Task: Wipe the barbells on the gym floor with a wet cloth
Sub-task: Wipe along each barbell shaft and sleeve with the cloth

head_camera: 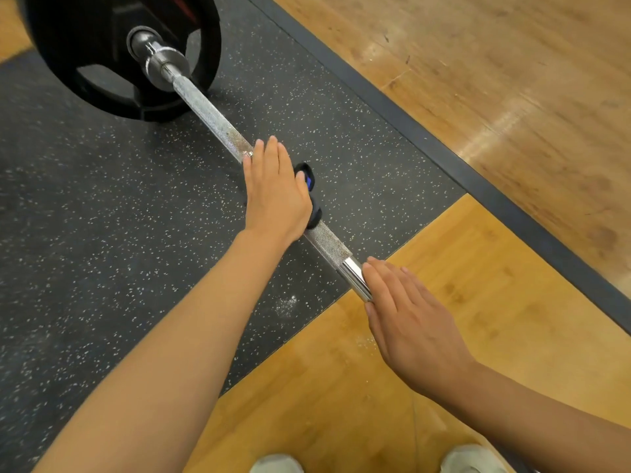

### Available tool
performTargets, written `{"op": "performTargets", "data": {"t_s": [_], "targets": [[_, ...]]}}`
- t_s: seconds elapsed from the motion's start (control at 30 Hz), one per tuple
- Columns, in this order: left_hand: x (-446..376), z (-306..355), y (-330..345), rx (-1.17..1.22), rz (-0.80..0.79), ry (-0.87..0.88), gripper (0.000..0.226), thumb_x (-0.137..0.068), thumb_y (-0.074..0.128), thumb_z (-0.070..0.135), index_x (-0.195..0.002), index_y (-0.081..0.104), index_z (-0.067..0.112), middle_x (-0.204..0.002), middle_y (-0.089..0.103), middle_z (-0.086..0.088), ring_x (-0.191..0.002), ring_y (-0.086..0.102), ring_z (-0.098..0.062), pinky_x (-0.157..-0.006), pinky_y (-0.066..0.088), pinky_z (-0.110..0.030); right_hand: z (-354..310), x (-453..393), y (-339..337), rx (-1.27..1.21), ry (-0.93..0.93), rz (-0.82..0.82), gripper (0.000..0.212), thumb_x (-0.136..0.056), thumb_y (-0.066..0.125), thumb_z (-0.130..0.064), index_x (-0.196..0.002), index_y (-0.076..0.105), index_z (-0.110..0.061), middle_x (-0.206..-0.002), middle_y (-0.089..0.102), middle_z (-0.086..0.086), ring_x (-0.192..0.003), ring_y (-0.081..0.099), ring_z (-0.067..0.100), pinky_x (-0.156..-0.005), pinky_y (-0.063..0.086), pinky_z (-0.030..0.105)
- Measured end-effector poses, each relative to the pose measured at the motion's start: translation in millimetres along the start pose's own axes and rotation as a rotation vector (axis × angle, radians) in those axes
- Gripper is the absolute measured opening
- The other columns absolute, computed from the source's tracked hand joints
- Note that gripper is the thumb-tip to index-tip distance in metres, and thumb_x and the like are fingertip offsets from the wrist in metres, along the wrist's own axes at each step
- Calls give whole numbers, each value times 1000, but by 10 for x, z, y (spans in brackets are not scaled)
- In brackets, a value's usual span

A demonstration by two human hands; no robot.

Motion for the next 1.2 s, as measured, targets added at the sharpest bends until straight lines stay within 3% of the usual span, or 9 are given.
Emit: {"op": "performTargets", "data": {"t_s": [0.17,0.23,0.33,0.47,0.6,0.73,0.9,1.0,1.2], "targets": [[670,359,119,97,41,103,63,-102,13,29,-153,4,-6,-163,-1,-19,-151,-5,-32,-123,-2,-46,-17,14,31,-1,-10,-22,47,-102,33,-26,-140,45,-1,-139,57,17,-128,55,31,-111,30,42],[628,322,132,67,72,100,66,-99,9,30,-153,7,-7,-163,2,-20,-151,-1,-33,-123,0,-46,-16,13,39,-13,-11,-29,47,-102,33,-26,-140,45,-1,-140,56,17,-129,55,31,-111,30,42],[311,100,96,89,86,59,60,-104,22,24,-153,6,-5,-163,1,-21,-151,-2,-32,-123,-1,-46,-11,-4,19,-35,-5,-12,46,-102,35,-26,-140,45,-2,-139,57,16,-129,55,30,-111,32,41],[39,-107,36,129,123,21,55,-104,31,18,-151,17,-7,-160,14,-23,-150,7,-35,-122,4,-48,2,14,32,-36,-3,-21,47,-102,34,-27,-141,45,-2,-140,57,15,-129,55,29,-110,32,42],[407,141,103,207,107,81,58,-103,26,23,-152,16,-7,-161,13,-20,-151,0,-32,-123,-2,-46,-6,22,35,-32,-3,-42,48,-103,32,-27,-141,46,-2,-141,56,15,-130,54,29,-111,31,42],[541,206,136,174,129,156,61,-102,17,28,-151,17,-8,-160,16,-20,-151,7,-31,-123,1,-45,-2,10,33,-37,3,-43,47,-102,34,-26,-140,48,-2,-139,56,15,-129,54,29,-111,31,41],[50,-69,24,164,120,-44,57,-106,26,17,-152,4,-7,-163,3,-21,-151,-3,-31,-123,-4,-42,-1,1,20,-55,2,-27,45,-102,34,-26,-140,44,-3,-139,57,14,-129,54,29,-111,31,40],[26,-51,15,155,97,-63,57,-106,26,17,-152,4,-8,-163,1,-20,-151,-7,-32,-122,-5,-43,16,8,16,-61,5,-32,45,-103,33,-26,-141,44,-3,-140,56,14,-130,53,29,-112,30,40],[638,317,132,155,30,181,58,-105,16,28,-152,13,-5,-163,9,-16,-151,-2,-28,-123,-6,-44,-2,7,21,-40,-4,-33,46,-103,33,-25,-140,46,-1,-139,56,16,-129,54,29,-112,30,40]]}}
Point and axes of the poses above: each hand's wrist, its own x-axis away from the middle knuckle, its own y-axis out of the palm, z = x × y, the point moved 5 cm from there along -x, towards the middle knuckle
